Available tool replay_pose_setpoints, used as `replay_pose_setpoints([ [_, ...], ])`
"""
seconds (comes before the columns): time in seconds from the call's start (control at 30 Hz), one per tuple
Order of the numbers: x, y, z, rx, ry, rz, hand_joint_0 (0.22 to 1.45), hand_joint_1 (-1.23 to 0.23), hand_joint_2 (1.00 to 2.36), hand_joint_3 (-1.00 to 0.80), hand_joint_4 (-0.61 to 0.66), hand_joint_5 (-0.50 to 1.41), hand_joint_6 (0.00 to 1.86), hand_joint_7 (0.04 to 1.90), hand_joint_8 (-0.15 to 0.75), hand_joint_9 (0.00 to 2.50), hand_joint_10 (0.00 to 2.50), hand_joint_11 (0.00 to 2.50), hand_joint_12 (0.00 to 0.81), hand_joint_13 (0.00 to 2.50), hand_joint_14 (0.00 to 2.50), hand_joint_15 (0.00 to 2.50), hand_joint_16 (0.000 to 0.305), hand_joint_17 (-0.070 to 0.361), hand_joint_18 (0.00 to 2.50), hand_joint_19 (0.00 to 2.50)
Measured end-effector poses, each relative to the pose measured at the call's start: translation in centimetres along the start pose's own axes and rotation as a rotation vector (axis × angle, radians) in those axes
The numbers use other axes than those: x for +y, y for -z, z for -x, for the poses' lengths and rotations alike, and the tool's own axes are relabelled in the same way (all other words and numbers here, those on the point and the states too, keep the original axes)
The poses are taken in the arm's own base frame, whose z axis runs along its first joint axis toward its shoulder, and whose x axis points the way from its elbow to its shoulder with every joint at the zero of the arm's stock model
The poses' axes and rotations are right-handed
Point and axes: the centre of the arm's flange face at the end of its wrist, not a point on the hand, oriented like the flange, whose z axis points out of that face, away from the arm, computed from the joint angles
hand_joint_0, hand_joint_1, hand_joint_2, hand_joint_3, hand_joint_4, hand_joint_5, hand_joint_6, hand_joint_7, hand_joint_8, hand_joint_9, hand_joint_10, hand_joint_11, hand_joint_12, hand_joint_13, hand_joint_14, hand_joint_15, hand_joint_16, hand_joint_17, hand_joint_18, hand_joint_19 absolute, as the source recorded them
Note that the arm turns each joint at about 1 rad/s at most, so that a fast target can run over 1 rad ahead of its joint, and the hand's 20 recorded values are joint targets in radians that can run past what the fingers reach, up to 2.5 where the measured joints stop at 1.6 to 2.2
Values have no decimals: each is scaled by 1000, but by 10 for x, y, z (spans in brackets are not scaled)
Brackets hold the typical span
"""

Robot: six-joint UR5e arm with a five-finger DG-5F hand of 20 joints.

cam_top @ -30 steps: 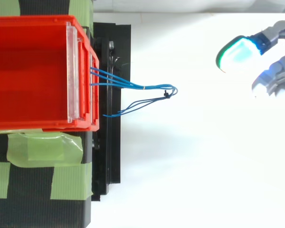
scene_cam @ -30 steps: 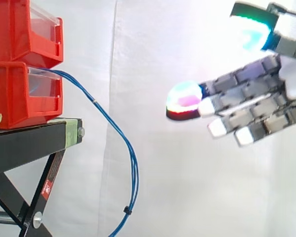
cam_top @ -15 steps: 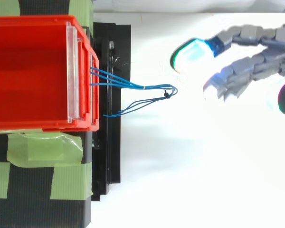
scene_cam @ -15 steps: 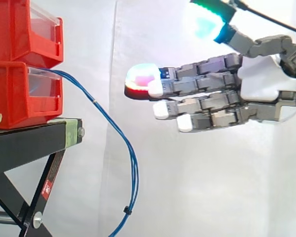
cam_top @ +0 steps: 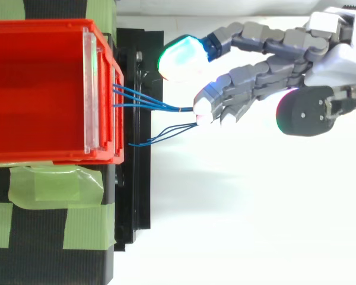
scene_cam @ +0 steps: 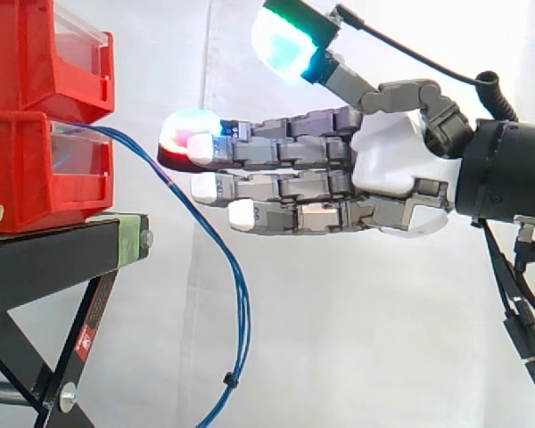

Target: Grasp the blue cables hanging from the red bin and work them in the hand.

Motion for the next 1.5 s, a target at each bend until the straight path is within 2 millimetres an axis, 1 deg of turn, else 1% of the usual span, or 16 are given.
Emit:
replay_pose_setpoints([
  [0.4, -3, 4, 7, -36, 19, -46, 798, -594, 1009, -754, 263, -38, 9, 805, 332, 552, 11, 509, 443, 537, 16, 547, 62, 139, 545, 693],
  [0.53, -1, 4, 10, -29, 26, -57, 785, -596, 1008, -766, 261, -40, 9, 805, 333, 549, 11, 504, 441, 514, 16, 536, 62, 139, 529, 677],
  [0.77, 4, 7, 17, -4, 48, -83, 750, -597, 1006, -824, 226, -77, 9, 788, 320, 463, 10, 440, 439, 399, 14, 476, 63, 142, 370, 619],
  [0.87, 5, 7, 23, -6, 57, -92, 738, -595, 1006, -836, 222, -88, 9, 780, 316, 438, 9, 400, 438, 353, 13, 438, 63, 142, 302, 573],
  [0.93, 6, 7, 27, -7, 60, -96, 730, -595, 1005, -849, 219, -93, 9, 776, 313, 415, 8, 370, 431, 306, 12, 401, 64, 143, 224, 529],
  [1.0, 6, 7, 32, -9, 63, -100, 720, -571, 1004, -859, 208, -125, 8, 775, 297, 328, 7, 349, 408, 134, 12, 360, 63, 142, 9, 502],
  [1.07, 7, 7, 36, -8, 65, -102, 711, -570, 1003, -890, 193, -148, 8, 759, 285, 252, 6, 275, 390, 13, 8, 273, 63, 142, 0, 392],
  [1.2, 8, 7, 43, -3, 79, -106, 698, -570, 1002, -902, 182, -178, 8, 741, 277, 191, 4, 212, 374, 0, 5, 212, 62, 139, 0, 280],
  [1.3, 9, 7, 47, -1, 98, -105, 693, -566, 1002, -922, 178, -190, 7, 731, 293, 172, 3, 142, 370, 0, 5, 205, 64, 143, 0, 252],
  [1.4, 10, 6, 50, -3, 114, -100, 685, -543, 1001, -936, 183, -214, 8, 726, 345, 201, 1, 67, 383, 0, 5, 197, 66, 148, 0, 257],
  [1.5, 11, 5, 51, -4, 125, -92, 684, -484, 1001, -972, 188, -249, 7, 723, 396, 259, 0, 0, 391, 0, 5, 197, 66, 149, 0, 246],
])
